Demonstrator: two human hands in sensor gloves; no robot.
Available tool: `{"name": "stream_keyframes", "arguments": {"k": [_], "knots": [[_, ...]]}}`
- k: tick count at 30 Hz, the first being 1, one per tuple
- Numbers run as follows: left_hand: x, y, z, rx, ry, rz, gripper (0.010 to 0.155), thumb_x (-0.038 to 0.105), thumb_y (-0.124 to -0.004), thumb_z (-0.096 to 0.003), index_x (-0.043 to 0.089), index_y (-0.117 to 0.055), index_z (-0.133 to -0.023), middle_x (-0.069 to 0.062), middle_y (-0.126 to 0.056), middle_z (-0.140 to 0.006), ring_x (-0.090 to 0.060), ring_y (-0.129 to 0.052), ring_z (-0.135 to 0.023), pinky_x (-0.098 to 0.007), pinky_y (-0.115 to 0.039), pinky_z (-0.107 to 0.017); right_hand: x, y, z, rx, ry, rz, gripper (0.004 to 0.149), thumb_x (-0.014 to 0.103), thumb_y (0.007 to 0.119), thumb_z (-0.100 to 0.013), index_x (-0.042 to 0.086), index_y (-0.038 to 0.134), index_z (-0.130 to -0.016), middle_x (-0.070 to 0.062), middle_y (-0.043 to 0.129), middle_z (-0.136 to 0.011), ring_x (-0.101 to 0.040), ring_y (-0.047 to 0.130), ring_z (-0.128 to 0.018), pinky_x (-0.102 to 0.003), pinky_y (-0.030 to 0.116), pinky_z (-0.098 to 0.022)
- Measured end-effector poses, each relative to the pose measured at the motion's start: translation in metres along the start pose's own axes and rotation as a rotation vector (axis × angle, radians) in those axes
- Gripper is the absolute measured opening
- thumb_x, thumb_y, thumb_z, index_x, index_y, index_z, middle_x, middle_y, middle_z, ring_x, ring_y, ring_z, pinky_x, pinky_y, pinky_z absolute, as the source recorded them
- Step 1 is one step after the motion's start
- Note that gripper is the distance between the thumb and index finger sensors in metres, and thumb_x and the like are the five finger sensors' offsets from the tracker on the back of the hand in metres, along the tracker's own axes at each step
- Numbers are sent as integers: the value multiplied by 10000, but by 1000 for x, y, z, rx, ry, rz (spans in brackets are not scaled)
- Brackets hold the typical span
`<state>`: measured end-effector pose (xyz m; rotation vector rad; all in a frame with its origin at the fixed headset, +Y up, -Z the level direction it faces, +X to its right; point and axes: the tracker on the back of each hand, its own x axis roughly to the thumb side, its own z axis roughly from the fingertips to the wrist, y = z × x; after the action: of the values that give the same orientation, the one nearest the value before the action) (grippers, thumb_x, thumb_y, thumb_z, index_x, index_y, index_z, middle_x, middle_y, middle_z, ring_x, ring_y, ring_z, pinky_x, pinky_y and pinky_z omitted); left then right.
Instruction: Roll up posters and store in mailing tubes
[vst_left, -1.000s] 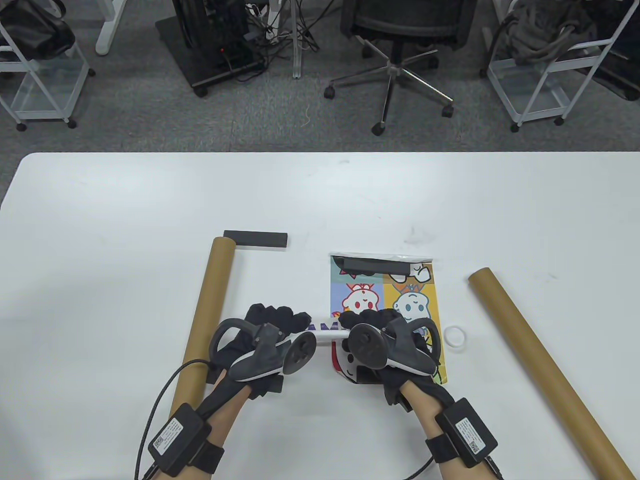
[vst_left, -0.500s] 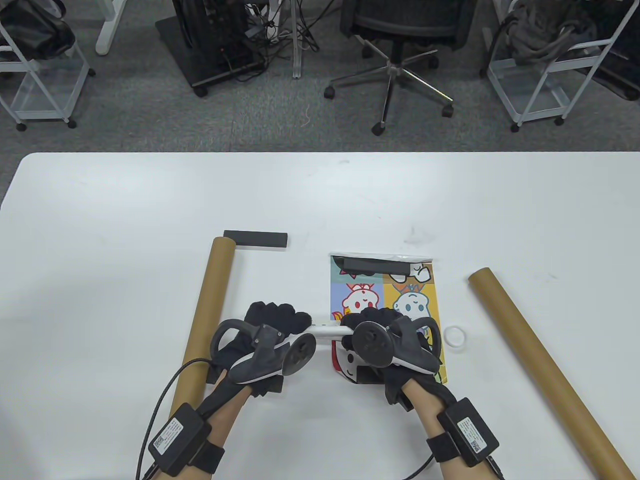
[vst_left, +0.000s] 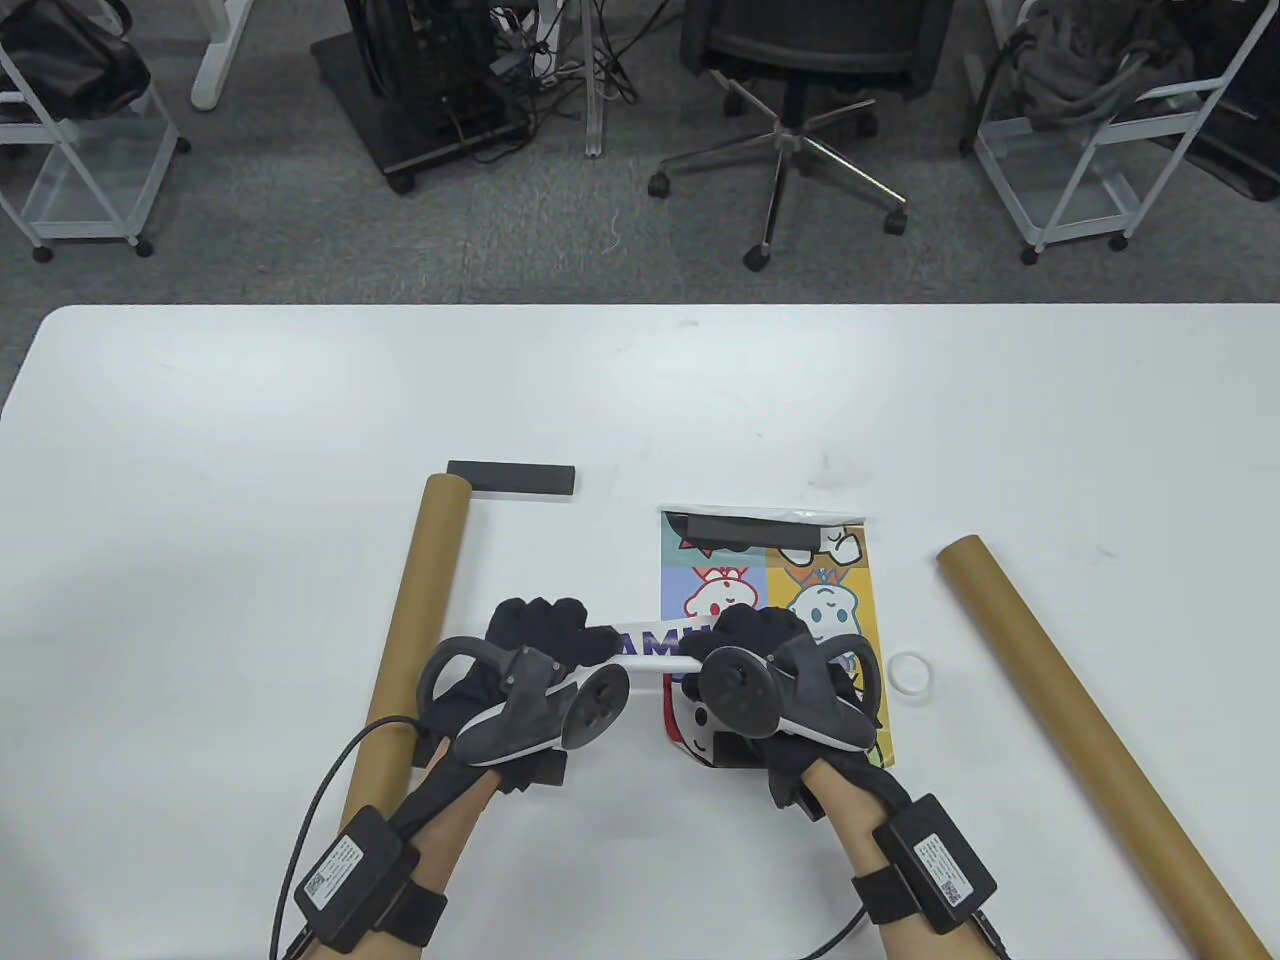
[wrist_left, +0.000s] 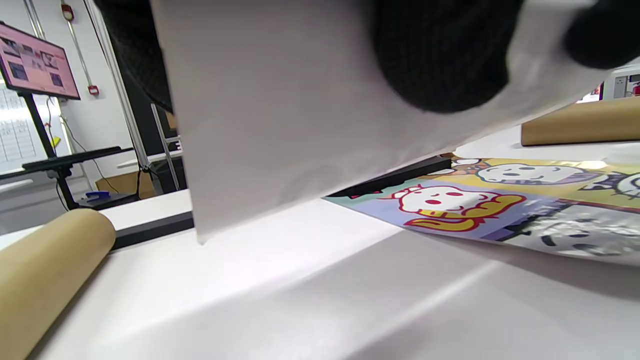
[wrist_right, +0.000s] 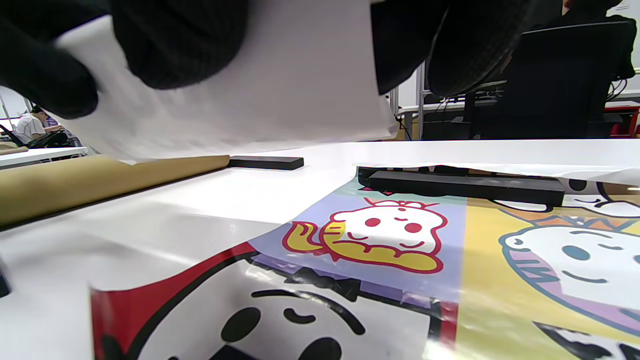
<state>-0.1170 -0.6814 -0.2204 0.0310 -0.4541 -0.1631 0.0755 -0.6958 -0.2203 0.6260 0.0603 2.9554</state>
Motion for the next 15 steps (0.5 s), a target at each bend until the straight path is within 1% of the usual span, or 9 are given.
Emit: {"name": "stream_keyframes", "arguments": {"k": [3,8,10,12,15], "knots": [[-3,0,0,8,3,9,601,516,-779,-461,366,-727,-1041,101,-895,-823,-163,-971,-711,-517,-744,-775,-1,-1,1,-14,-5,-16,552,416,735,-444,168,733,-938,-55,839,-746,-321,888,-608,-675,657,-657],[-6,2,1,39,10,34,636,527,-796,-444,359,-710,-1051,121,-945,-796,-144,-1019,-692,-504,-757,-770,-2,-3,1,-43,-9,-4,565,422,737,-438,166,731,-941,-39,884,-721,-304,927,-580,-654,687,-647],[-7,1,1,44,9,43,615,518,-779,-451,359,-724,-1042,121,-963,-796,-148,-1035,-692,-503,-762,-767,-2,-3,0,-38,-11,-7,552,405,710,-446,158,742,-938,-38,905,-716,-308,944,-570,-649,696,-643],[-5,0,0,45,6,60,541,486,-732,-479,366,-761,-1005,105,-963,-820,-173,-1032,-706,-511,-755,-767,-2,-3,-1,-35,-5,11,549,388,674,-458,151,732,-950,-40,909,-720,-314,954,-572,-650,697,-644],[-2,-2,-1,35,3,24,509,462,-656,-505,381,-713,-1004,100,-915,-833,-182,-982,-694,-521,-745,-769,-2,-2,-2,-19,-2,9,540,375,633,-482,148,696,-969,-57,881,-736,-327,928,-570,-673,681,-643]]}}
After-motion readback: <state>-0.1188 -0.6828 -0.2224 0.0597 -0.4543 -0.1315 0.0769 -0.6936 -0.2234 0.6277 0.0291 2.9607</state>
